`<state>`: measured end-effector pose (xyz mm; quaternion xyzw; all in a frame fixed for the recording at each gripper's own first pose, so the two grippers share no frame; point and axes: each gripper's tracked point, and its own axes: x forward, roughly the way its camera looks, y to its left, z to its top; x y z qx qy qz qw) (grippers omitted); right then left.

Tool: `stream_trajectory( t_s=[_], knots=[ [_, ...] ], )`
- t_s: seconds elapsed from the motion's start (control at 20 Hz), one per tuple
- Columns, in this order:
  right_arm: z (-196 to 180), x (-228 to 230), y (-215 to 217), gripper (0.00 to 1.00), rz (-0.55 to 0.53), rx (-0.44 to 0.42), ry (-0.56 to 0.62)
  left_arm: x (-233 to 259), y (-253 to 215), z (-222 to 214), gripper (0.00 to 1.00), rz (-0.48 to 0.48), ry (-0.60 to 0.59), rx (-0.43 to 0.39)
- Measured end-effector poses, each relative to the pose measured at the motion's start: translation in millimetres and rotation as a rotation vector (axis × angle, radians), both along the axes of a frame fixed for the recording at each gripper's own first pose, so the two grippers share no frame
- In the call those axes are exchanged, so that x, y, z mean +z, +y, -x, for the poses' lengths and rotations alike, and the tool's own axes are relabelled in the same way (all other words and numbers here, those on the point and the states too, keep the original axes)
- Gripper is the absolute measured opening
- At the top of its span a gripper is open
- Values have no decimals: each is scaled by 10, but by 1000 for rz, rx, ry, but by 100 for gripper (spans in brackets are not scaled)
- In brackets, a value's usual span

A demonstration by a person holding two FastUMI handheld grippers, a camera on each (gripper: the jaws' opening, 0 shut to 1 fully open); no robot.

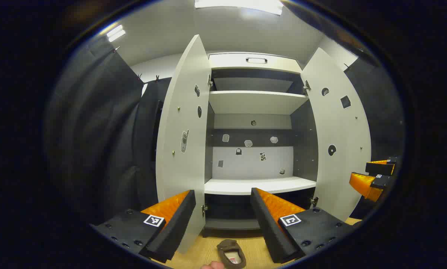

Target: Grab one shoe with the right hand and put it into the shoe cabinet, grab the other shoe with the left hand and put it into the shoe cabinet; then close the right door with the right hand and the left door with the left hand.

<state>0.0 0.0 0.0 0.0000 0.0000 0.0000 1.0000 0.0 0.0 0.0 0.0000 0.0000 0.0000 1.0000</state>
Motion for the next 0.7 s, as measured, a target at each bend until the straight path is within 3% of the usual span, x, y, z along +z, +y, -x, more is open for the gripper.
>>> stream_trajectory(
  t_s=[0.35,0.7],
  knots=[
    [44,35,99,94,-44,27,-8,20,19,38,96,13,-5,2],
    [24,34,35,94,-27,-9,-8,14,85,68,96,-7,-11,22]
  ],
)
